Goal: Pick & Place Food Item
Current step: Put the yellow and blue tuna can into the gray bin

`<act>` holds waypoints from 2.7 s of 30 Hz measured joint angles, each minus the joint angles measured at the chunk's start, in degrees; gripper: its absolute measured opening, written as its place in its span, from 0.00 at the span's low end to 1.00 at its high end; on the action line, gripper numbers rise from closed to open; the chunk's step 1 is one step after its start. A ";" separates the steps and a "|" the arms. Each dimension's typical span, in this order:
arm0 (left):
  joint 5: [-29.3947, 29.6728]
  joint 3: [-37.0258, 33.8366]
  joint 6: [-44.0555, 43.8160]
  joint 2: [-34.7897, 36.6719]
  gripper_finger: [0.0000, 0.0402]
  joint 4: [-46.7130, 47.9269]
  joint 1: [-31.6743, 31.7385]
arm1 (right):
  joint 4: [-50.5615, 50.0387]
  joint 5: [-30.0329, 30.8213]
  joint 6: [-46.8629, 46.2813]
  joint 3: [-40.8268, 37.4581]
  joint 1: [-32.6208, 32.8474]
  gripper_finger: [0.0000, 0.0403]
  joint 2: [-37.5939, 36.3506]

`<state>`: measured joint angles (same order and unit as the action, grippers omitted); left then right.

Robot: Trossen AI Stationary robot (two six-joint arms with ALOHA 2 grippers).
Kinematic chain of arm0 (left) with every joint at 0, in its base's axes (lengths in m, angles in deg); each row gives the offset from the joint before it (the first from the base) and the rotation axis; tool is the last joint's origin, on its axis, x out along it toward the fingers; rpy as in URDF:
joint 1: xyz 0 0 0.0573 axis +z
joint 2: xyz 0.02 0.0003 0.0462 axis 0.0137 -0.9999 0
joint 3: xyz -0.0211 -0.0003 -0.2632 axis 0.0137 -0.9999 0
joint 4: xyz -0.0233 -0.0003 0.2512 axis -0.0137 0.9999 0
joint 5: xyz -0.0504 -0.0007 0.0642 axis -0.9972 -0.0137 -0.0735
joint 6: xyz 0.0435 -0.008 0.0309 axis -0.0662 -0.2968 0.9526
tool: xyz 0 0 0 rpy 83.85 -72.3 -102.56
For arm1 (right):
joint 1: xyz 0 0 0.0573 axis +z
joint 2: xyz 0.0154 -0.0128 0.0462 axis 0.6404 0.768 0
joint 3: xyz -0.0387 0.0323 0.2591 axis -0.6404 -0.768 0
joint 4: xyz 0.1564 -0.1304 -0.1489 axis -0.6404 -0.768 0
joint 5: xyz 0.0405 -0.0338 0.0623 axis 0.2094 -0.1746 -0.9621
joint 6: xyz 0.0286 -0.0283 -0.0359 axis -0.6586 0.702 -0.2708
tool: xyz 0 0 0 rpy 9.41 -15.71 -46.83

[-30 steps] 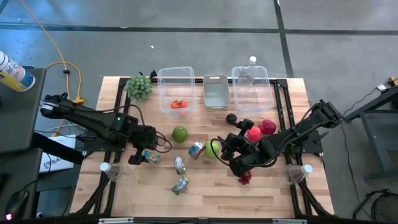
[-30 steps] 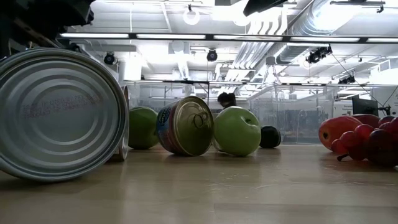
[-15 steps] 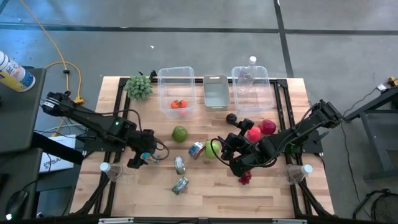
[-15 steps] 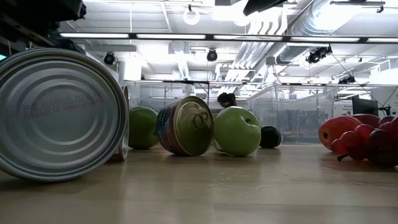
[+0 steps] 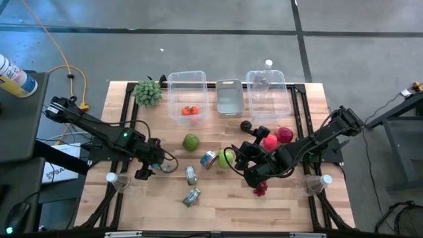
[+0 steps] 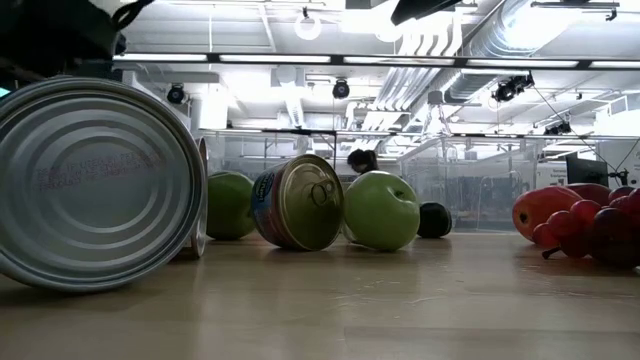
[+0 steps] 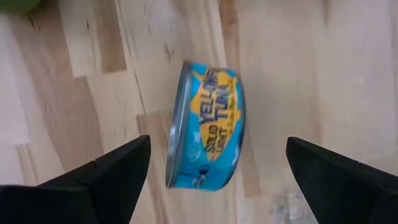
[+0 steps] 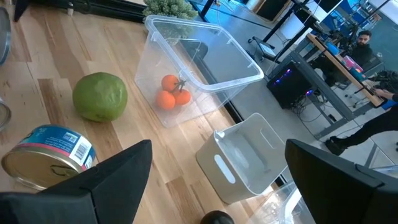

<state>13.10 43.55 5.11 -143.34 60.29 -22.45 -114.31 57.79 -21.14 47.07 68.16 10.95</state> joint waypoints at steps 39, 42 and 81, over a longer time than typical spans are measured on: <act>4.33 -1.11 -2.66 -9.51 0.76 -1.57 1.69 | 1.49 -3.44 3.15 0.00 -0.02 0.89 0.00; 3.60 -1.11 -2.21 -9.51 0.64 -1.53 1.67 | 1.49 -5.11 3.15 0.00 -0.02 0.89 0.00; 7.18 14.27 -0.83 -9.31 0.35 14.27 2.84 | 29.42 -37.53 19.00 0.00 -4.77 0.89 2.38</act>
<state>20.28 57.82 4.28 -152.65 74.55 -19.60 -84.90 20.26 -2.14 47.07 63.39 13.33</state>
